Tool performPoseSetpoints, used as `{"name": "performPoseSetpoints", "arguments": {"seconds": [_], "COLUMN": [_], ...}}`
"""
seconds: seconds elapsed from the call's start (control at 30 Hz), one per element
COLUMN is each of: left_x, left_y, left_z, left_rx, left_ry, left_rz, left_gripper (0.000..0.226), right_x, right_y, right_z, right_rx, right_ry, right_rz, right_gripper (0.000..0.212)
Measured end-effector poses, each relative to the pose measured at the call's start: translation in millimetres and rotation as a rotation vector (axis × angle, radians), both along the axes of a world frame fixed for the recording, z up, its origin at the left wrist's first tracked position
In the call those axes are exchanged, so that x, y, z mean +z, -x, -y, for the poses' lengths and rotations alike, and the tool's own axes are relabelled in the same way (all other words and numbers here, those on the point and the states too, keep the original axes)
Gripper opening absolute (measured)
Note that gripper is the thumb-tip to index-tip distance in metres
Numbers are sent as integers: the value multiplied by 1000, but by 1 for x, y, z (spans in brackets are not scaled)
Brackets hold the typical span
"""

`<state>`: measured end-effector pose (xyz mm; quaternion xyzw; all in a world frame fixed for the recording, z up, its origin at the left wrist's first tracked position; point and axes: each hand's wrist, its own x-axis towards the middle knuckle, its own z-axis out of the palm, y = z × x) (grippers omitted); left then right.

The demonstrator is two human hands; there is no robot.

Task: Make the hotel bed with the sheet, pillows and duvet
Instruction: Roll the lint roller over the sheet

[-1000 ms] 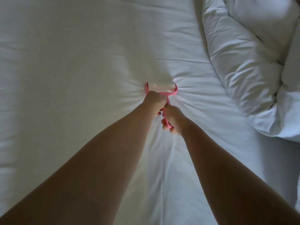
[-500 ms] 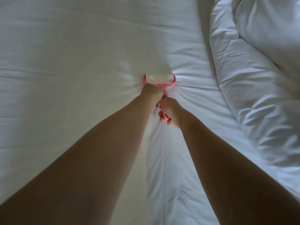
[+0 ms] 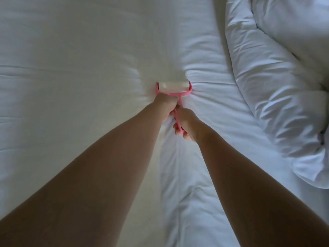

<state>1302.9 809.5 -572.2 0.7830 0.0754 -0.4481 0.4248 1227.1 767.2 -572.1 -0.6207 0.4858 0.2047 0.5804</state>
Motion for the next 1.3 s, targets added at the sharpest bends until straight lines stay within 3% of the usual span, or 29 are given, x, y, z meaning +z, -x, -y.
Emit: {"name": "performPoseSetpoints", "arguments": {"seconds": [0.37, 0.67, 0.83, 1.1, 1.2, 1.3], "left_x": [1, 13, 11, 11, 14, 17], "left_y": [112, 209, 269, 342, 366, 388], "left_z": [-58, -110, -140, -172, -180, -187], "left_rx": [-67, -132, -139, -136, -144, -161], "left_ry": [-10, -11, -1, -3, -1, -2], "left_rz": [-70, -154, -238, -319, -339, -343], "left_gripper": [32, 37, 24, 25, 16, 21], "right_x": [-4, 7, 7, 10, 12, 14], "right_y": [119, 220, 285, 360, 384, 406], "right_z": [-56, -105, -132, -165, -170, -175], "right_rx": [-11, -20, -5, 9, 23, 41], "right_ry": [21, 22, 23, 29, 21, 8], "right_rz": [-47, -75, -104, -158, -172, -178], "right_gripper": [58, 52, 53, 56, 66, 79]}}
